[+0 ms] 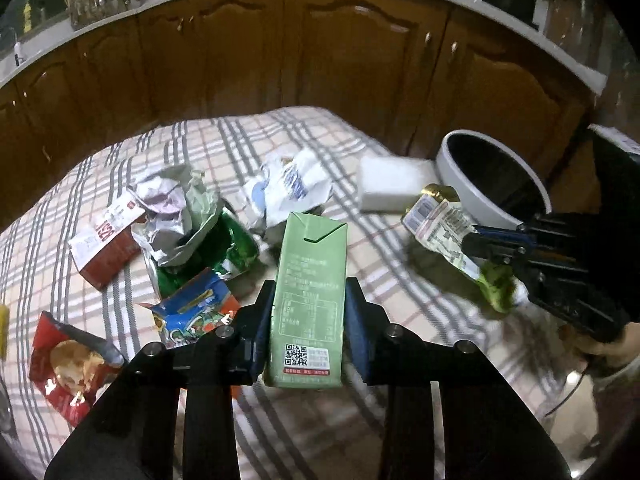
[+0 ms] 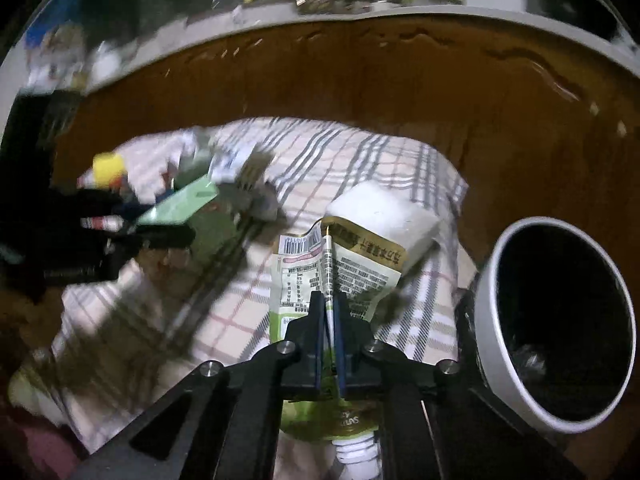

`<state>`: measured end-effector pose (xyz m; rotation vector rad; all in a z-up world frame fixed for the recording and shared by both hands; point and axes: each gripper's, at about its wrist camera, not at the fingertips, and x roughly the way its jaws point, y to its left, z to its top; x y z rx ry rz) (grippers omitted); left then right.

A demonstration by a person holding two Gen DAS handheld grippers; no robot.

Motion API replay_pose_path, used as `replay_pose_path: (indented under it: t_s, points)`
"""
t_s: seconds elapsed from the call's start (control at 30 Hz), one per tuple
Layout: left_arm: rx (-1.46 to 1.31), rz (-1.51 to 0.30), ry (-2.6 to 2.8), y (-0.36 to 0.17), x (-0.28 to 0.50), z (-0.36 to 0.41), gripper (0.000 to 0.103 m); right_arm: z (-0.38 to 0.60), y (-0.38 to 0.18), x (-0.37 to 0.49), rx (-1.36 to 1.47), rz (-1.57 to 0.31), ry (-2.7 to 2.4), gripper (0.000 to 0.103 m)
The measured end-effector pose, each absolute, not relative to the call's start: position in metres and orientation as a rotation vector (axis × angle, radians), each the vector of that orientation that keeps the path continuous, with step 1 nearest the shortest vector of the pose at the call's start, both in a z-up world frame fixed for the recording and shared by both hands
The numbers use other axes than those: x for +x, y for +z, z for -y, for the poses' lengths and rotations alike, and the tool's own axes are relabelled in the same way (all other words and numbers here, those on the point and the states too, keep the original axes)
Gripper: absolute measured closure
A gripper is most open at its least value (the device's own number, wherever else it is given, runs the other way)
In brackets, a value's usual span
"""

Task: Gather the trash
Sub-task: 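Move both items over the white bowl and drop them in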

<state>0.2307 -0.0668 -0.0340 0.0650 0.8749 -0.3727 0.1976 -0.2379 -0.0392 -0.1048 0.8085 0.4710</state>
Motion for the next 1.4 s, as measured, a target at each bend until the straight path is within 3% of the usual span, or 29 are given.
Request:
replay_pose_path:
  t_s: [0.4,1.4]
  points:
    - [-0.013,-0.838,-0.481,-0.014,0.206,0.097,0.071,0.28,-0.029,0.166,0.134,-0.769,0.383,0.099]
    - [0.017,-0.82,-0.627,0.006,0.228,0.205,0.072,0.389,-0.017,0.166,0.314,-0.66,0.132,0.099]
